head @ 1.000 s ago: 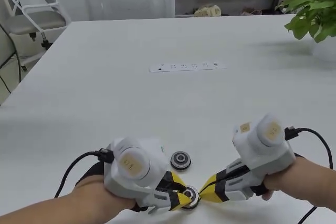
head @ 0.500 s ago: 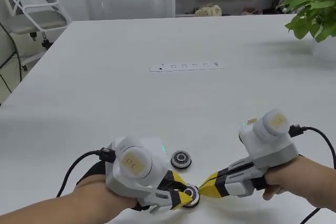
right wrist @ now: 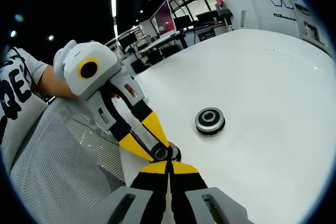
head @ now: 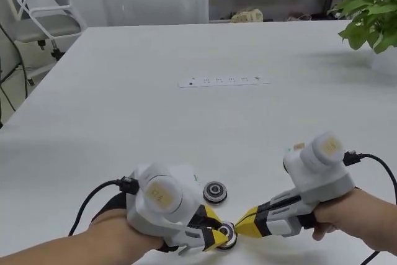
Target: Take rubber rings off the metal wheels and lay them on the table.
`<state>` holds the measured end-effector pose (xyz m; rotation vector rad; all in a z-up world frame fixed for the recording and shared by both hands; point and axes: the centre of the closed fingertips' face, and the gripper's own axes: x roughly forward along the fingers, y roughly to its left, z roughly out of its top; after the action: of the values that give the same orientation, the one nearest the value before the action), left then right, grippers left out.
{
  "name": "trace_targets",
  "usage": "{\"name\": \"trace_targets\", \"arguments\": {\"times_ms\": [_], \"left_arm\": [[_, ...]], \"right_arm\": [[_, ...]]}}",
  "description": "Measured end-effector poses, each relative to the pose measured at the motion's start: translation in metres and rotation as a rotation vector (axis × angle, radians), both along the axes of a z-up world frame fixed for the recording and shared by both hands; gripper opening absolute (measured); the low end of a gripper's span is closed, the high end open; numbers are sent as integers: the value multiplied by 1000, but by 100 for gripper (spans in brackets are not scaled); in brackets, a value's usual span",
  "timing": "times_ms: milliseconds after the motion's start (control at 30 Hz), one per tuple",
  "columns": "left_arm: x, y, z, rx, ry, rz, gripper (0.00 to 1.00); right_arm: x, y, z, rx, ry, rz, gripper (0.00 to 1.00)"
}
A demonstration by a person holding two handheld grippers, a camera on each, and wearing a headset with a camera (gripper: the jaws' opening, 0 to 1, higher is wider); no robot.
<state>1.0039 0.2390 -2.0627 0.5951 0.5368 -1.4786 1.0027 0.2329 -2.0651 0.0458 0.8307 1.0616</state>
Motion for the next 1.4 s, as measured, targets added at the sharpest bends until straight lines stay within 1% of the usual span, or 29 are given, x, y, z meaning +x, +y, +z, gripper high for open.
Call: {"name": "trace_targets", "arguments": {"times_ms": [500, 800, 1033, 1400], "left_arm": [[0, 0, 0, 8, 0, -2, 7], [0, -1, 0, 11, -1, -3, 7], [0, -1, 0, 13, -2, -3, 7], [0, -1, 0, 13, -2, -2, 7]], "right_arm": [[-1, 3, 1, 2, 1, 2, 0], [-1, 4, 2, 13, 2, -1, 0], [-2, 8, 3, 18, 2, 9, 0], [-3, 11, 4, 40, 6, 8, 0]]}}
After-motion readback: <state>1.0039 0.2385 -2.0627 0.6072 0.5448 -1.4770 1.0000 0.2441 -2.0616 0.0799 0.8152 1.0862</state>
